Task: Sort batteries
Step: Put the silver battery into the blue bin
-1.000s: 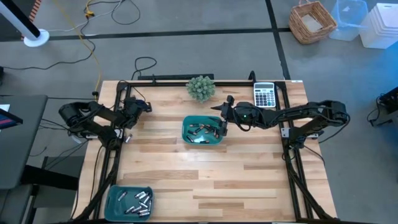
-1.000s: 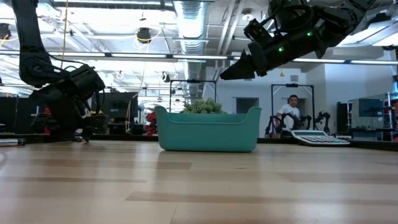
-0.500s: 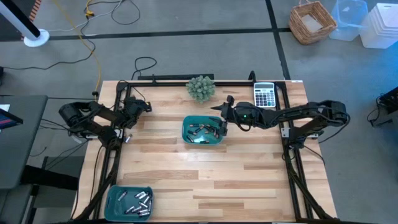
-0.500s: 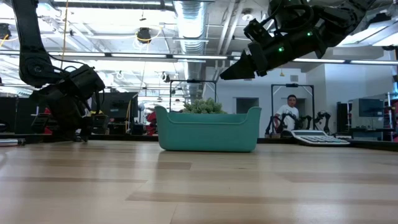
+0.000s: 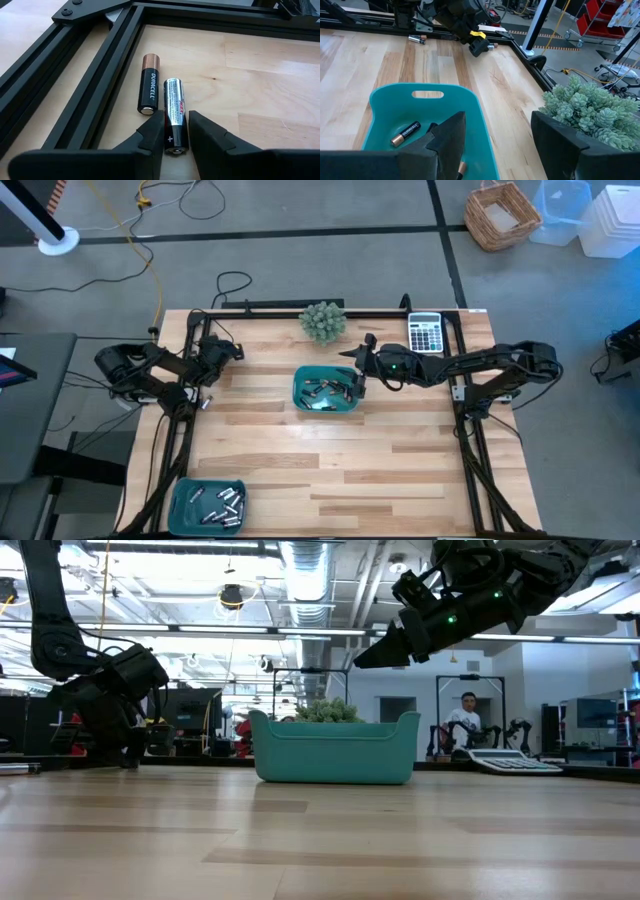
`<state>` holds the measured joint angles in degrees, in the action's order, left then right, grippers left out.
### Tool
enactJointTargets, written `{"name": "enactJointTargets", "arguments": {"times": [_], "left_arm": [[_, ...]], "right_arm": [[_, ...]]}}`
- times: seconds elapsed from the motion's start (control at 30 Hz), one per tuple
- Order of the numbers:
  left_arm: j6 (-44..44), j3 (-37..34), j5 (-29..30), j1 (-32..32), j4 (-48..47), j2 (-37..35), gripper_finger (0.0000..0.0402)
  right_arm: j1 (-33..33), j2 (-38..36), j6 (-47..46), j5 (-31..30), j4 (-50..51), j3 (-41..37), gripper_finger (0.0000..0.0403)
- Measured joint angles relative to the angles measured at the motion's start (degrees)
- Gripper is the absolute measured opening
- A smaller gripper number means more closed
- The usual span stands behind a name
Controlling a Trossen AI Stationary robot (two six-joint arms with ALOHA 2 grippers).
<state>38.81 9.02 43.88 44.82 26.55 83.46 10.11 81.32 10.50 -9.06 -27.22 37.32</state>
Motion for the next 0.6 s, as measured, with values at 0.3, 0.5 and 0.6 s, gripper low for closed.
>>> {"name": "enactJointTargets", "arguments": {"times": [0.3, 0.5, 0.6], "left_arm": [[0.01, 0.0, -0.49, -0.02, -0.15, 0.0, 0.0061], [0.35, -0.02, -1.05, -0.2, -0.35, 0.0, 0.006], [0.42, -0.02, -1.03, -0.79, -0.23, 0.0, 0.0059]], "right_arm": [[0.0, 0.0, 0.0, 0.0, 0.0, 0.0, 0.024], [0.0, 0.0, 0.0, 0.01, 0.01, 0.0, 0.024], [0.0, 0.0, 0.0, 0.01, 0.02, -0.02, 0.024]]}}
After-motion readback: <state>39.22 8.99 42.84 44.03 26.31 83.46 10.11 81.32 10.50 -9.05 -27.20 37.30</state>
